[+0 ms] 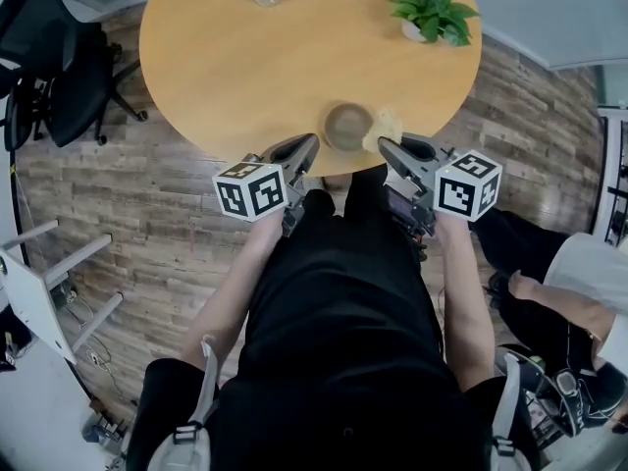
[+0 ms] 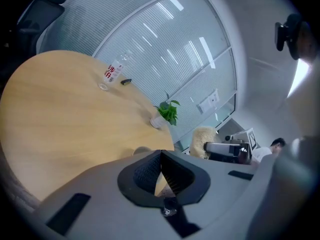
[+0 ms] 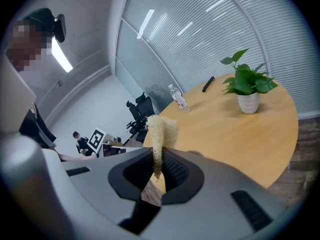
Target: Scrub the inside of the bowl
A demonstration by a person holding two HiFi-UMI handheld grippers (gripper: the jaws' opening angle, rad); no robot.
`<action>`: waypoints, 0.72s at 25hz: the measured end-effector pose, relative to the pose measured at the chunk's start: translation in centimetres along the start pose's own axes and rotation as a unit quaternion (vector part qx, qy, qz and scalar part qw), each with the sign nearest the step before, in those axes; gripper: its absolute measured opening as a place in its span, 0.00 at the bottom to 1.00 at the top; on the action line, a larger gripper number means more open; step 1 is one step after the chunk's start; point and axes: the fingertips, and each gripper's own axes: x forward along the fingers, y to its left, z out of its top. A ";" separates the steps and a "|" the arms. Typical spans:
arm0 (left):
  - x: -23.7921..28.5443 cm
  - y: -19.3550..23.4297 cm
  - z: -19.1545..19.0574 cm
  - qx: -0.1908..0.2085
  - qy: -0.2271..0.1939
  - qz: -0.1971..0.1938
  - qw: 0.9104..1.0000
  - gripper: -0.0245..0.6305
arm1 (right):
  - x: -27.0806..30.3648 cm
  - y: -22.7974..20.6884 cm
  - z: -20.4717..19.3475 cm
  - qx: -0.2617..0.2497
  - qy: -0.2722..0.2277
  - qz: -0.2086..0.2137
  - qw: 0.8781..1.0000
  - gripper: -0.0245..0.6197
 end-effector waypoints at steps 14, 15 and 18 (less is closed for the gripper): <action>-0.2 -2.4 0.4 0.064 0.008 -0.020 0.998 0.06 | -0.5 -0.5 0.0 0.008 0.006 -0.029 1.000 0.09; -0.3 -2.6 0.4 0.067 0.009 -0.021 0.998 0.06 | -0.6 -0.3 0.2 0.006 0.000 -0.027 1.000 0.09; -0.3 -2.8 0.4 0.075 0.012 -0.019 0.997 0.06 | -0.8 -0.2 0.6 0.003 -0.009 -0.026 1.000 0.09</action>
